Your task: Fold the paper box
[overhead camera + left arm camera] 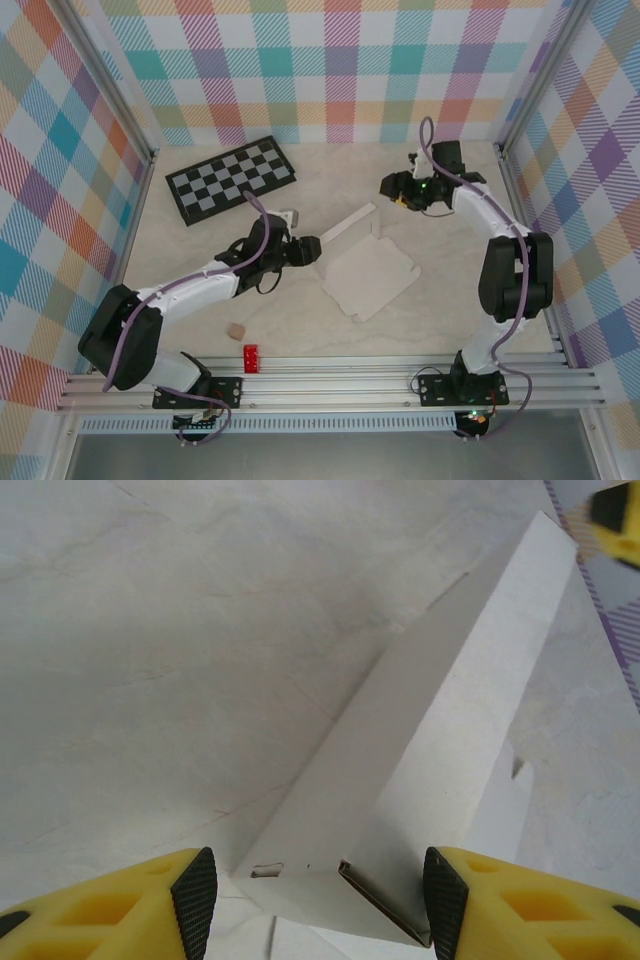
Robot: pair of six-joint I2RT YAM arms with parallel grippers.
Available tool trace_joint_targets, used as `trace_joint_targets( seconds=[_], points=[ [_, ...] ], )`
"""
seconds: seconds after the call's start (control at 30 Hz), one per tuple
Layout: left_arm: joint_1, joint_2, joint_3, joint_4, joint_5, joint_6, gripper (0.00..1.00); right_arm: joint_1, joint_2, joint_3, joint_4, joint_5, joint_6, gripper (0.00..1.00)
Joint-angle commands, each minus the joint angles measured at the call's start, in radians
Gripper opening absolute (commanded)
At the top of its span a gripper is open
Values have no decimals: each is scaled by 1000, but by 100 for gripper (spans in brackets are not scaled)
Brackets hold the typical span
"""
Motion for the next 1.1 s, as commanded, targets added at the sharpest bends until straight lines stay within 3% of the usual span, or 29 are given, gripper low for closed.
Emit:
trace_joint_targets(
  seconds=[0.0,0.27,0.43,0.6,0.83,0.97,1.07],
  points=[
    [44,-13,-51,-139,-68,-64,59,-1,-87,52,-201,104,-7,55],
    [79,-129,-148,-196,-89,-210,59,0,-295,-125,-286,199,-42,56],
    [78,-234,-197,-206,-39,-303,59,-1,-345,-169,-312,200,-76,56],
    [104,-347,-67,-421,-150,-183,63,70,-356,-144,-330,246,-85,55],
    [246,-47,180,-382,-27,-91,62,334,-457,-254,-182,389,-39,51],
    [293,320,508,-438,138,-3,53,435,-601,-376,-202,492,13,51],
    [276,520,742,-537,166,57,51,474,-682,-467,-209,501,48,52]
  ],
)
